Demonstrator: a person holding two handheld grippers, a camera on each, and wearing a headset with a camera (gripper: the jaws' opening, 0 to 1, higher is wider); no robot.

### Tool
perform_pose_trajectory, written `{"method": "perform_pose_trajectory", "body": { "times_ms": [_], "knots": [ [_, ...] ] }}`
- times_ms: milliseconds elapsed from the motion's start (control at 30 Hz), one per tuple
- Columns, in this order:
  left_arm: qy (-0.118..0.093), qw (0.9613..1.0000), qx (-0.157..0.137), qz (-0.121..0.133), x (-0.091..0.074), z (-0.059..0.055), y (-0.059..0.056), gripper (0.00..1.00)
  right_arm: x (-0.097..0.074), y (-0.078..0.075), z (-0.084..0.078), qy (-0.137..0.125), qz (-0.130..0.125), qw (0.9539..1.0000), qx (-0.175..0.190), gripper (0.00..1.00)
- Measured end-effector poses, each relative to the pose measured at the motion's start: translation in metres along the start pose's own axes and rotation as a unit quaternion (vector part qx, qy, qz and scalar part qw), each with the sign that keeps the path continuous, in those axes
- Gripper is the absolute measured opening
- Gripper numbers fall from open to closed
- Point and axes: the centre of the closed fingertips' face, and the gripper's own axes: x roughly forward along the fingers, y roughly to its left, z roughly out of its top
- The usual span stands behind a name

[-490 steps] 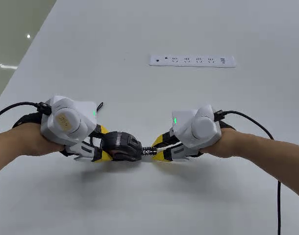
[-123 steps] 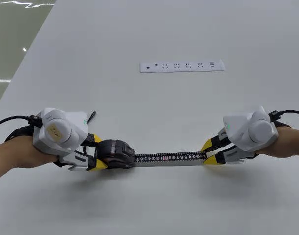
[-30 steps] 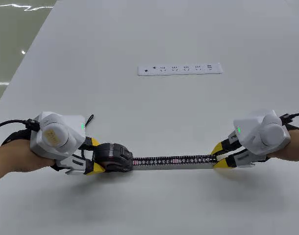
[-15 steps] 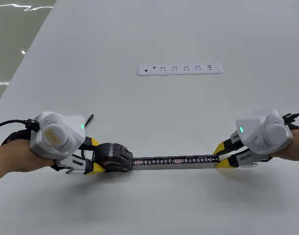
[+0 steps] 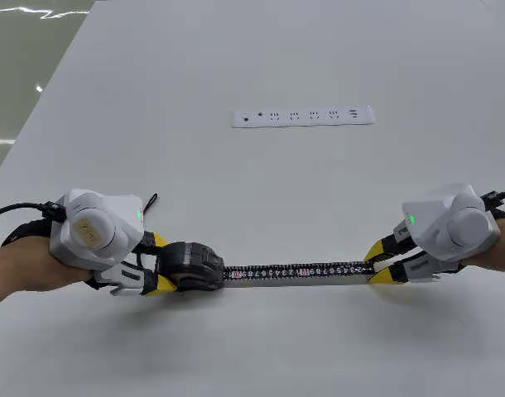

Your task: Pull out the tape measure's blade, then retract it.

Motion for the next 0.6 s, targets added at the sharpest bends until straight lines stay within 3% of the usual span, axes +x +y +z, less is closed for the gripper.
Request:
{"method": "perform_pose_trajectory", "body": {
  "times_ms": [600],
  "knots": [
    [0.002,1.0,0.001,0.0,0.0,0.0,0.0,0.25,-0.005,0.0,-0.011,0.007,-0.002,1.0,0.003,0.12]
  ]
}}
